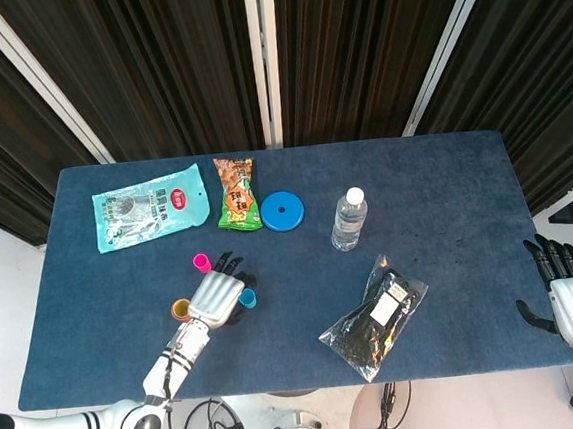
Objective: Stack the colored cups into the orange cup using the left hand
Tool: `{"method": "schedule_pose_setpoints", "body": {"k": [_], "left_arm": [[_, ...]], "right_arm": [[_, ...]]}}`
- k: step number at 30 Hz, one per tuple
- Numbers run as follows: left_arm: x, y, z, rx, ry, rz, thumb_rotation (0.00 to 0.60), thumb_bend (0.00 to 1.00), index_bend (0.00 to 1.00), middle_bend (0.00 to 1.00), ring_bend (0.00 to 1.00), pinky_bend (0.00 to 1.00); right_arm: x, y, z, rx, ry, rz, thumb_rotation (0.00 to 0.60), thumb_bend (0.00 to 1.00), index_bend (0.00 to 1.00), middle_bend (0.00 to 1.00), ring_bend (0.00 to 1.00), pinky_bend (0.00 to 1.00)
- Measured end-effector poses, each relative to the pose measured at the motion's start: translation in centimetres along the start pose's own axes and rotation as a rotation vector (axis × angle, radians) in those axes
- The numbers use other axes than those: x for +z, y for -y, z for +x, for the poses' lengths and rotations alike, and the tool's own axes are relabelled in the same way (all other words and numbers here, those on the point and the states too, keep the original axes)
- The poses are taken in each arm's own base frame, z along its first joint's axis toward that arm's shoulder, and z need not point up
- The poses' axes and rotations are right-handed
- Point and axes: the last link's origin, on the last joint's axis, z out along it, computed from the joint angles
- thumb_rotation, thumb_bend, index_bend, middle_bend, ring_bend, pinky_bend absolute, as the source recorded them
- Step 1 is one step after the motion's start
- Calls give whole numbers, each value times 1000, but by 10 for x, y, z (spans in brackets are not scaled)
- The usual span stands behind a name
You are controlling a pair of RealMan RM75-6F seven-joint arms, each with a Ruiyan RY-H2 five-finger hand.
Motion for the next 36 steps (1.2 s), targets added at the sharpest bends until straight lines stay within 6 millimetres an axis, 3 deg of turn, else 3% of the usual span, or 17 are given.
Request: {"method": "schedule_pose_setpoints", "body": {"k": [25,31,36], "left_arm": [[4,-9,1,-24,-39,-22,600,256,514,537,197,73],[-9,-12,23,-45,-90,-28,600,255,516,538,197,72],[-34,-1,55,-60,-145,6,600,255,524,546,197,75]], "right_arm": [[0,-4,1,1,2,-9,600,237,0,0,0,0],[-1,-1,4,-1,-11,0,600,236,0,0,0,0],[-1,2,3,-4,-7,8,600,237,0,0,0,0]]}}
